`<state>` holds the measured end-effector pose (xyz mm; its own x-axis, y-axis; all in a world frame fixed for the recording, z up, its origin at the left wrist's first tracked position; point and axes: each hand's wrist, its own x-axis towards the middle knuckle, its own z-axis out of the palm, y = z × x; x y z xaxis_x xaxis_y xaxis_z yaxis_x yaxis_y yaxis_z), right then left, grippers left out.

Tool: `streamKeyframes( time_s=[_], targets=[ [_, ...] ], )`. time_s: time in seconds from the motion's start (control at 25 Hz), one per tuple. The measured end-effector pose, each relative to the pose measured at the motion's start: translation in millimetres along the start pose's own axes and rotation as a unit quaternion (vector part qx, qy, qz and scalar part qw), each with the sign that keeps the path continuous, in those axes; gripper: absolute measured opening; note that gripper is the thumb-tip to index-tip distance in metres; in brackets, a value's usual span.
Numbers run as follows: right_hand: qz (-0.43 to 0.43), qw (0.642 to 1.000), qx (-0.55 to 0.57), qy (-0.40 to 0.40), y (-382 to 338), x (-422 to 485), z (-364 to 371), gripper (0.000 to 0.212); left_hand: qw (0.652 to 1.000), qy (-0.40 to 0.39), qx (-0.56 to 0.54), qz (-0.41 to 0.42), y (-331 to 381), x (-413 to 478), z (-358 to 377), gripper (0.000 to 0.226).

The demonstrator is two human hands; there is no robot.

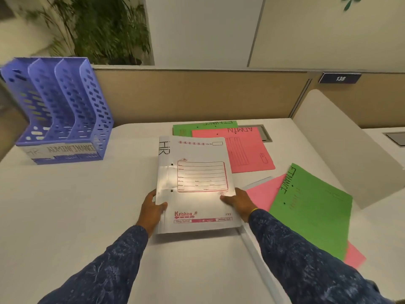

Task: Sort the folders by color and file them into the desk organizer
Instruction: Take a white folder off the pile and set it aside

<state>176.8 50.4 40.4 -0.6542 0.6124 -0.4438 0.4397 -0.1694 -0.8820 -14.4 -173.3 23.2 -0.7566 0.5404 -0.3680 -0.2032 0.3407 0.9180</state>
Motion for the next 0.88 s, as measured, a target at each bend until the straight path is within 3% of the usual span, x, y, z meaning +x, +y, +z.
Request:
streamKeyframes(
  time_s=[0.36,0.64,0.88],
  targets=[
    [-0.023,0.999,-0.037,-0.007,21,-30,95,0.040,0.999,0.043,0.011,-0.018,-49,-32,-84,0.049],
    [-0.027,0.999,-0.007,-0.026,19,-50,214,0.030,0.997,0.058,0.040,-0.010,-63,-46,-206,0.050],
    [-0.030,0.998,0.020,-0.049,12,-69,314,0.037,0.990,0.116,0.081,-0.007,-85,-60,-297,0.050]
  ],
)
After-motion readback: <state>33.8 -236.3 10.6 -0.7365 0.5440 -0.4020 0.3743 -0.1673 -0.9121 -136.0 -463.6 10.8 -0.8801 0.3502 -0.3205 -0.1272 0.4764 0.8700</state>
